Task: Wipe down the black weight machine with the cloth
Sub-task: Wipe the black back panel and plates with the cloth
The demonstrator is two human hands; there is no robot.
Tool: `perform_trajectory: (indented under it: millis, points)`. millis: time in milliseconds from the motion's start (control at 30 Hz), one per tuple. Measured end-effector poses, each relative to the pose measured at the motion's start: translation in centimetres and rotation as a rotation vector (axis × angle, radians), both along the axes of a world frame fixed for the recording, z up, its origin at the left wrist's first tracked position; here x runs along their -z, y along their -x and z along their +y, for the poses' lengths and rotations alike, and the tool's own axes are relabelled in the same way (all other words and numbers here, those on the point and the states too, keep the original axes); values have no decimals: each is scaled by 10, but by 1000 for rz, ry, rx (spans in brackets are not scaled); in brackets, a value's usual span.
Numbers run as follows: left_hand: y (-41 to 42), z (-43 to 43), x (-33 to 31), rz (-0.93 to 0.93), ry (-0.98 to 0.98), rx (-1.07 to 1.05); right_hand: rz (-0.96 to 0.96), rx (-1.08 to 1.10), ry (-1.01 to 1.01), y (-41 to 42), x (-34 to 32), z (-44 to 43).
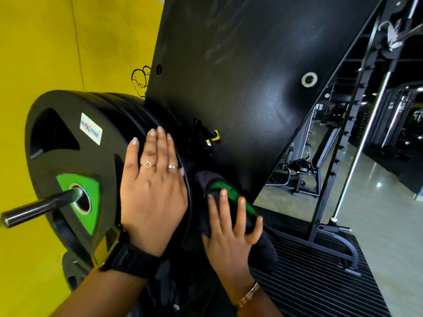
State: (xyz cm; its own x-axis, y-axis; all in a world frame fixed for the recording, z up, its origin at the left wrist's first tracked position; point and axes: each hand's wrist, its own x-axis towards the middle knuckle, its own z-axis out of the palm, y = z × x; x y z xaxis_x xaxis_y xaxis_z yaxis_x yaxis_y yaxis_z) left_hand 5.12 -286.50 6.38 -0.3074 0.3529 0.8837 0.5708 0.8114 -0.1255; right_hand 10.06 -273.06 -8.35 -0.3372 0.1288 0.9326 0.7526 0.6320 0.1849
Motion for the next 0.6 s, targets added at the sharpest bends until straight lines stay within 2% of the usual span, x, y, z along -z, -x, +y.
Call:
perform_trajectory:
  millis: [200,300,433,600]
  points:
    - [2,-2,2,19,2,1,217,-58,80,-7,-93,-5]
    - [2,-2,4,26,-4,19,238,-64,113,0,-107,-11]
    - [2,-1,7,35,-13,19,119,18,36,11,-58,-9]
    - [3,2,11,63,6,-9,9,-1,91,11,20,-6]
